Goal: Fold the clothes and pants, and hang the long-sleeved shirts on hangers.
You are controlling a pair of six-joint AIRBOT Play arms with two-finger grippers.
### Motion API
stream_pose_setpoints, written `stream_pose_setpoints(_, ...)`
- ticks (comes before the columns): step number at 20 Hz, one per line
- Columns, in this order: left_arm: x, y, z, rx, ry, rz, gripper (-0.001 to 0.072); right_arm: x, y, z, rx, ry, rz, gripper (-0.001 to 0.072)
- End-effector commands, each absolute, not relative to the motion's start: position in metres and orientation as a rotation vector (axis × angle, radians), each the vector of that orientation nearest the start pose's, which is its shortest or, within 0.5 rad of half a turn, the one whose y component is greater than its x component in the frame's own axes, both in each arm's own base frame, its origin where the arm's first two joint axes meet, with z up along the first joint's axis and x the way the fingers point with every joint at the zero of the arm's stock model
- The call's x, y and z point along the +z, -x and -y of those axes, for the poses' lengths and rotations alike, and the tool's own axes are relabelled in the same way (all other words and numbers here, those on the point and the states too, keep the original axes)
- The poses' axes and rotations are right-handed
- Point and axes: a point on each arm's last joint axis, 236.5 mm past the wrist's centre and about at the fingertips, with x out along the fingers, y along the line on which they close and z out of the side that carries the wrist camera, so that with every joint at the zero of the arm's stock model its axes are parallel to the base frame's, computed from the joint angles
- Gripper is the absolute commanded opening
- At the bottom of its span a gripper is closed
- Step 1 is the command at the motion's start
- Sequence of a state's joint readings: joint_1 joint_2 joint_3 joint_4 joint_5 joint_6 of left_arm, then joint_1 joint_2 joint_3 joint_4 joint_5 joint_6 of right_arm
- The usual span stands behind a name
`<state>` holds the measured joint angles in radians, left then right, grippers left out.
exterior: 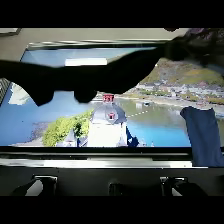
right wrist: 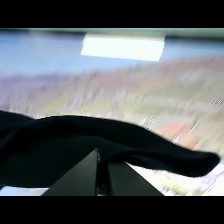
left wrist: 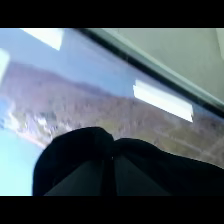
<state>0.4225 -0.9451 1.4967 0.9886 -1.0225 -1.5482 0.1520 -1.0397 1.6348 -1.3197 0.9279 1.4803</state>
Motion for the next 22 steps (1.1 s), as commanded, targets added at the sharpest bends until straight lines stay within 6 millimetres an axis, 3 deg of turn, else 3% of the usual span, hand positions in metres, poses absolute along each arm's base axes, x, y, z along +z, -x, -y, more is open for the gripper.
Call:
stream_pose_setpoints(1, 0.442, -0.318, -0.059, 0.108, 0.282, -0.110, 0.0020, 0.451, -0.339, -0.073, 0.243, 0.051, -0.077, 0.0037)
stream_pose_setpoints(3, 0.465, -0.283, -0.060, 0.168, 0.256, -0.038, 0.0019, 0.477, -0.302, -0.067, 0.239, 0.048, 0.002, 0.0037)
stream_pose_setpoints(5, 0.476, -0.261, -0.061, 0.202, 0.275, 0.007, 0.0020, 0.490, -0.282, -0.065, 0.243, 0.010, 0.039, 0.0037)
stream_pose_setpoints(7, 0.472, -0.259, -0.058, 0.200, 0.298, -0.009, 0.0019, 0.488, -0.283, -0.066, 0.248, -0.044, 0.026, 0.0037)
stream_pose_setpoints(9, 0.447, -0.275, -0.059, 0.186, 0.335, -0.093, 0.0020, 0.466, -0.305, -0.071, 0.250, -0.111, -0.062, 0.0037)
stream_pose_setpoints(11, 0.398, -0.303, -0.061, 0.166, 0.398, -0.233, 0.0020, 0.411, -0.343, -0.086, 0.267, -0.180, -0.271, 0.0037)
stream_pose_setpoints(13, 0.324, -0.337, -0.067, 0.158, 0.484, -0.420, 0.0020, 0.336, -0.378, -0.109, 0.300, -0.242, -0.537, 0.0037)
stream_pose_setpoints(15, 0.228, -0.365, -0.069, 0.149, 0.539, -0.642, 0.0020, 0.247, -0.406, -0.134, 0.332, -0.291, -0.838, 0.0037)
stream_pose_setpoints(18, 0.092, -0.391, -0.065, 0.155, 0.586, -0.896, 0.0020, 0.125, -0.439, -0.150, 0.315, -0.319, -1.171, 0.0037)
stream_pose_setpoints(20, 0.027, -0.407, -0.067, 0.190, 0.617, -0.965, 0.0020, 0.056, -0.460, -0.153, 0.279, -0.335, -1.289, 0.0037)
stream_pose_setpoints(22, -0.012, -0.423, -0.071, 0.212, 0.630, -1.004, 0.0020, 0.008, -0.481, -0.154, 0.231, -0.376, -1.324, 0.0037)
